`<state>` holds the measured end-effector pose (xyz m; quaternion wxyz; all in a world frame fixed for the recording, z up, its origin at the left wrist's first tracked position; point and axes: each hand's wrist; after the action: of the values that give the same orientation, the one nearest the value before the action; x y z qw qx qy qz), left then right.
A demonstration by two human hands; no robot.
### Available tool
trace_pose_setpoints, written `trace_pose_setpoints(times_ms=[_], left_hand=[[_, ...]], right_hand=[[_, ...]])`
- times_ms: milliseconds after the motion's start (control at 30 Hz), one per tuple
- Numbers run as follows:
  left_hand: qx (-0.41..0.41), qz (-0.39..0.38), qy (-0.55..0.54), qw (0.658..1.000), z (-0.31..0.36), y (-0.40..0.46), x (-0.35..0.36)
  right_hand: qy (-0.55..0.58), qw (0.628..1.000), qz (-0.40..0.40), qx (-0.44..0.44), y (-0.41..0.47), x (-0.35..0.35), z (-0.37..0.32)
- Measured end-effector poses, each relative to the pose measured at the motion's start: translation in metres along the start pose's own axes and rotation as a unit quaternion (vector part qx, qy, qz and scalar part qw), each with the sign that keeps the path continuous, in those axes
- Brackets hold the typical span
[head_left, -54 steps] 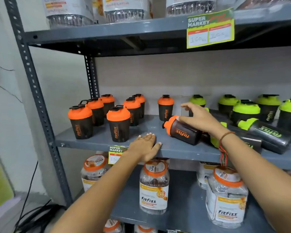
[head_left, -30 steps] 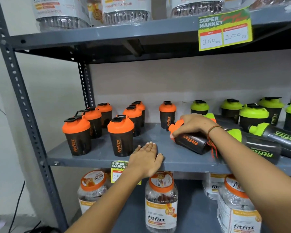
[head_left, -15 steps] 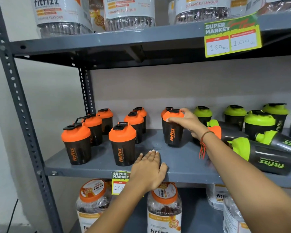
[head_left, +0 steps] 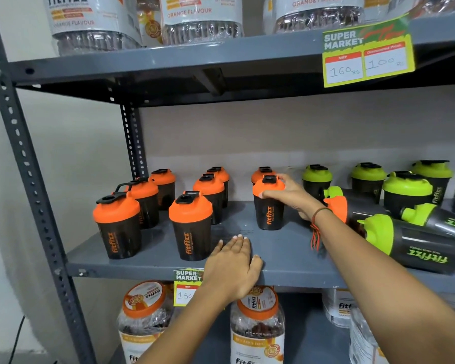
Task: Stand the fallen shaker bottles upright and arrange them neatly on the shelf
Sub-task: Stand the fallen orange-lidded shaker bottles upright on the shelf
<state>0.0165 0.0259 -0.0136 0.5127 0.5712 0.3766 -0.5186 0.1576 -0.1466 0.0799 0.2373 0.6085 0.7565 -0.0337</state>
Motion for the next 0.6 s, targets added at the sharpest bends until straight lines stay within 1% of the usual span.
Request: trace_pose_setpoints(times_ms=[133,233,433,500,533,567,600], left_hand=[[-0.001,-0.001,0.000,1.000,0.000,-0.001,0.000],[-0.001,-0.001,0.004,1.000,-0.001,-0.001,-0.002],[0.003,0.006,0.019,1.000,-0.001,-0.003,-0.005],[0.003,0.007,0.023,1.000,-0.001,-0.004,-0.004],[0.002,0.007,0.023,1.000,-0.001,-0.004,-0.003],[0.002,0.007,0.024,1.000,0.000,-0.004,-0.003],[0.002,0.008,0.023,1.000,0.000,-0.005,-0.002]], right_hand=[[-0.029,1.000,-0.005,-0.001,-0.005,-0.006,-0.004],[-0.047,0.999,0.022,-0.011,-0.011,-0.014,-0.016],[-0.114,0.988,0.079,-0.072,-0.034,-0.050,-0.047],[-0.172,0.978,0.087,-0.078,-0.044,-0.067,-0.051],[-0.218,0.970,0.081,-0.067,-0.048,-0.075,-0.052],[-0.278,0.957,0.069,-0.045,-0.053,-0.083,-0.052],[-0.347,0.936,0.054,-0.011,-0.057,-0.089,-0.051]])
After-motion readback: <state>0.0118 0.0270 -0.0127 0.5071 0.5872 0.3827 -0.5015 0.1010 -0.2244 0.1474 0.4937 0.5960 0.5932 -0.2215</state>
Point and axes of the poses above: each hand's wrist, its own y-axis towards the middle knuckle, its own x-axis out of the palm, z = x × y, and after that the axes turned 8 degrees about -z, right-handed
